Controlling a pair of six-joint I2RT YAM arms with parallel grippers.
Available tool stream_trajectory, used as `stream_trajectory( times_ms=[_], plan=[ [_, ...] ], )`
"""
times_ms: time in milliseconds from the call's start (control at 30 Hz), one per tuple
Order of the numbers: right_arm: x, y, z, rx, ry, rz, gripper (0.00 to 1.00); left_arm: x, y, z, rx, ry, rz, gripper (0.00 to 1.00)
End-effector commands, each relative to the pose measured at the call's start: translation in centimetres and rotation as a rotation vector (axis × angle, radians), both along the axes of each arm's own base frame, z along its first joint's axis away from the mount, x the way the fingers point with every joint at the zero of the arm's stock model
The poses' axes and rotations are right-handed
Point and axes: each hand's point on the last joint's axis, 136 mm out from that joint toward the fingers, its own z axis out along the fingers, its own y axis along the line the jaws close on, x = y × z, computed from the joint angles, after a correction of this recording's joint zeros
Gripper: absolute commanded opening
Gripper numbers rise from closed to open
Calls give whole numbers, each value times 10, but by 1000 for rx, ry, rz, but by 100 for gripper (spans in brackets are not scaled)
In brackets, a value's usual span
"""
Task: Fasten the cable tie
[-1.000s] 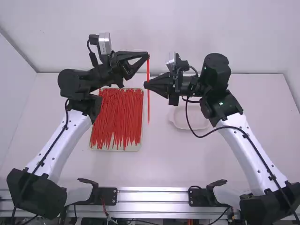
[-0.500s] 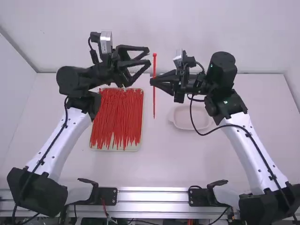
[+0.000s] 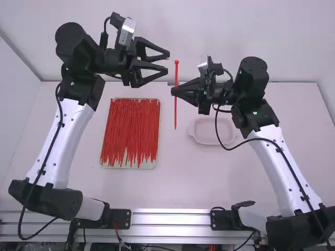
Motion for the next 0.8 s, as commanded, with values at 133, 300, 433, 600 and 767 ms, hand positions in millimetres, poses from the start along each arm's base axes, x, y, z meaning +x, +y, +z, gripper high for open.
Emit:
stream_trajectory(
  times_ms=[133, 300, 433, 600, 767],
  plan=[
    [-7, -1, 14, 11, -44, 13, 0, -6, -15, -9, 13, -84, -91, 61],
    [-7, -1, 14, 10, -56, 14, 0, 2, -22, -13, 0, -59, -51, 49],
    [-4, -4, 14, 10, -56, 4, 0, 2, -23, -13, -1, -58, -53, 29],
    [-5, -3, 14, 10, -63, 6, 0, -1, -27, -12, -4, -66, -63, 2],
    [-3, -3, 14, 11, -68, -3, 9, 0, -26, 2, -37, -66, -36, 2]
  ],
)
